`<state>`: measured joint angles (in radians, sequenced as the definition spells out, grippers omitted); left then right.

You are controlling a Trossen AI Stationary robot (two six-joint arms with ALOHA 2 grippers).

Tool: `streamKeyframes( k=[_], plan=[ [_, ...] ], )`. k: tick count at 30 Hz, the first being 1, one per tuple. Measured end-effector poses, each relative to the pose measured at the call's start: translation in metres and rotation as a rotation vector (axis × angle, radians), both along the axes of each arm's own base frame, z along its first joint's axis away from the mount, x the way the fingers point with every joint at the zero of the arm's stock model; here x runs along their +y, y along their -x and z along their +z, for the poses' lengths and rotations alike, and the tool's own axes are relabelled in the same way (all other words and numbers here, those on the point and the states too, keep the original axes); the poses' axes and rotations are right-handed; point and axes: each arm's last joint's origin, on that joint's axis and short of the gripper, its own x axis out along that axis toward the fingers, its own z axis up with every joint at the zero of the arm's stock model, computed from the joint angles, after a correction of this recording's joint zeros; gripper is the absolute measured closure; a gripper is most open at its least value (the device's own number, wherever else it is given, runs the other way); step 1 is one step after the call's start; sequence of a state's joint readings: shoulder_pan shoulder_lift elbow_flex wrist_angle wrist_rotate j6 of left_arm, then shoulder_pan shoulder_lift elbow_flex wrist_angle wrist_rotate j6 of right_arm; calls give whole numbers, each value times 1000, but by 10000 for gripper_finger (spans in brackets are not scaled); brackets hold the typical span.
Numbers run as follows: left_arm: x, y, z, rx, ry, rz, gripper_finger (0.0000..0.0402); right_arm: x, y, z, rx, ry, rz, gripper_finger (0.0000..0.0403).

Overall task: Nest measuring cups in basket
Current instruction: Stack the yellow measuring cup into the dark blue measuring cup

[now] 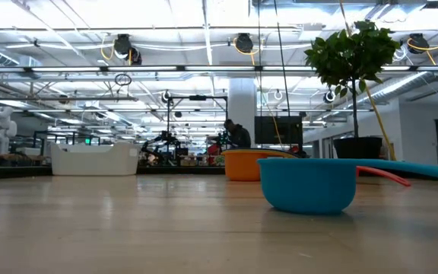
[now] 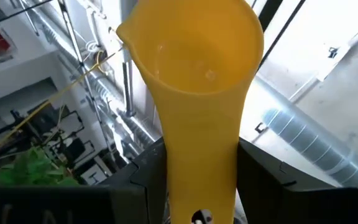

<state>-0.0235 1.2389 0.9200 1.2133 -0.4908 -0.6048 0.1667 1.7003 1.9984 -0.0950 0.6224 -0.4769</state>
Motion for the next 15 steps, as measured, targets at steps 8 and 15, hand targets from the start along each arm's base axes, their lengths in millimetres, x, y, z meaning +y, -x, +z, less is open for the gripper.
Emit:
streamKeyframes(
  k=[8, 15],
  plan=[
    [-8, 1, 18, -47, -6, -24, 246, -14, -1, 9, -47, 79, 27, 187],
    [-16, -5, 32, 37, -47, -88, 252, -17, -6, 4, -50, 43, 167, 187]
  ],
)
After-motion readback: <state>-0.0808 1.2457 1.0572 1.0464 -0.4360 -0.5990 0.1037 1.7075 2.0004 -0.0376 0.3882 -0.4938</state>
